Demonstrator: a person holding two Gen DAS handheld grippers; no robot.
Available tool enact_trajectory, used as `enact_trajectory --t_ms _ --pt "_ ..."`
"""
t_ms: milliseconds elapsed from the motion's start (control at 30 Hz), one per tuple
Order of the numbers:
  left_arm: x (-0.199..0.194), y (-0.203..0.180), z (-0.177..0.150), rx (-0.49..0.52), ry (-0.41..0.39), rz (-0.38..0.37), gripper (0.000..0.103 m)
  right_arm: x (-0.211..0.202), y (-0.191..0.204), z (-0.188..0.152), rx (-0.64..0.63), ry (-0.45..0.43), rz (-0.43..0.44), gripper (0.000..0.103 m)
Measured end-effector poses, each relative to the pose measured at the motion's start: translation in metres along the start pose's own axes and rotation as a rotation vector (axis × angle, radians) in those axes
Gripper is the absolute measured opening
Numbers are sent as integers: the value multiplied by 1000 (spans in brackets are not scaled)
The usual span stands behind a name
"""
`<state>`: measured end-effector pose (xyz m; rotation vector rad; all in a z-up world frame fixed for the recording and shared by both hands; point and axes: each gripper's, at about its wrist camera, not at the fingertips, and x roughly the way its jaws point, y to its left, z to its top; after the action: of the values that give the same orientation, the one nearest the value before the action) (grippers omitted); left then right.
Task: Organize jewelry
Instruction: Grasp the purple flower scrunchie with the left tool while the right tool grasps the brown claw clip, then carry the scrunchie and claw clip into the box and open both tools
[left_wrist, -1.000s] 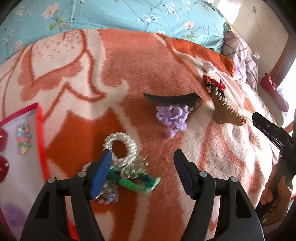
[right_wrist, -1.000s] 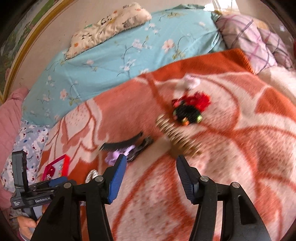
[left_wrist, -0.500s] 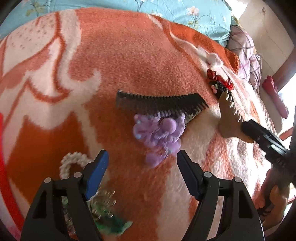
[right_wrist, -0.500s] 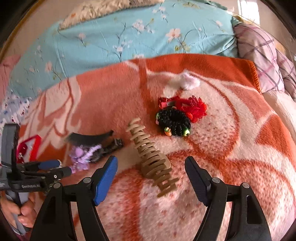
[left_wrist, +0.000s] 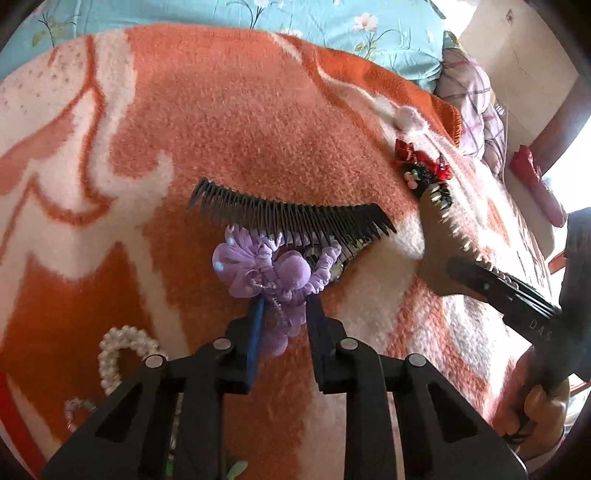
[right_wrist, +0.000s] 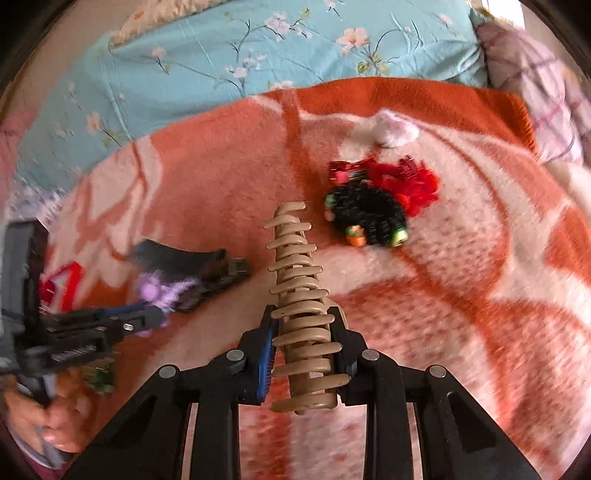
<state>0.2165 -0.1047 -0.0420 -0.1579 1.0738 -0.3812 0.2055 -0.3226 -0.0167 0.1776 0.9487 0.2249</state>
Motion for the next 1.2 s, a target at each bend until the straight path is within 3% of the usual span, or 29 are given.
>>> enact_trajectory --t_ms 100,500,1200 --pt "-18 3 -8 0 -25 -14 19 -8 2 -6 45 1 74 25" --pt "-92 31 -46 -33 -125 6 19 -37 47 -36 80 -27 221 25" --pt "-177 143 -119 -208 -210 147 19 -20 194 -62 -94 41 389 25"
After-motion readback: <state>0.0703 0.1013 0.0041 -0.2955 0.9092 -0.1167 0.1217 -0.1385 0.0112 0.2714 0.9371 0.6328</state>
